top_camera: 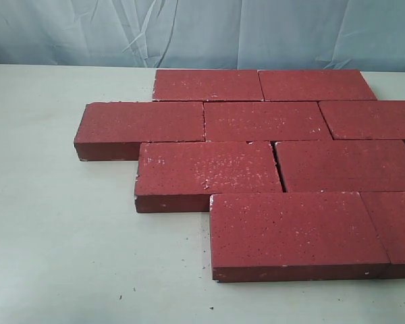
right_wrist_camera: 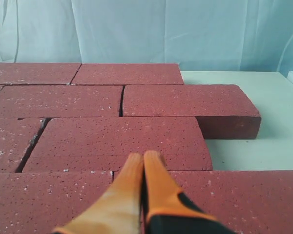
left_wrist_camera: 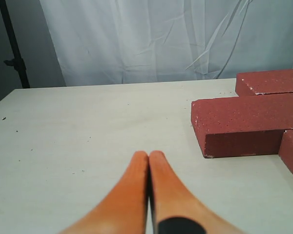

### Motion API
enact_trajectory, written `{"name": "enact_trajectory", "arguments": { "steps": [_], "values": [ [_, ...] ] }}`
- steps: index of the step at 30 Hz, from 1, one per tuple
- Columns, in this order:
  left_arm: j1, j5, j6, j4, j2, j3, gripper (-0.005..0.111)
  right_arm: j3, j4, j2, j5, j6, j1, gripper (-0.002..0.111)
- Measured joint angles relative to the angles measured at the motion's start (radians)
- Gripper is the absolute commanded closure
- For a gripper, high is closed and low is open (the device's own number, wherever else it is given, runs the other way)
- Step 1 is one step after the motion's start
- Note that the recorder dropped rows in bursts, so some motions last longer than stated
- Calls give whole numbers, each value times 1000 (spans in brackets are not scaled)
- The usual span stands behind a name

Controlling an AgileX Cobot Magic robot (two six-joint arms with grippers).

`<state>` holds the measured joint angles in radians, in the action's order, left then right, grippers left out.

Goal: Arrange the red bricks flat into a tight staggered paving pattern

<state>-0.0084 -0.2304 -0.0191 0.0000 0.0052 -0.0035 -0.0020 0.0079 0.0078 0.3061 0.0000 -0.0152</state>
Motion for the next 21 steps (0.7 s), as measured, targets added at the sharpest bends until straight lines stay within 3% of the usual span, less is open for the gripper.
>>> {"name": "enact_trajectory", "arguments": {
  "steps": [21],
  "values": [
    [0, 0, 0, 15, 0, 0, 107, 0, 5, 0, 4, 0, 0, 109]
  ]
}}
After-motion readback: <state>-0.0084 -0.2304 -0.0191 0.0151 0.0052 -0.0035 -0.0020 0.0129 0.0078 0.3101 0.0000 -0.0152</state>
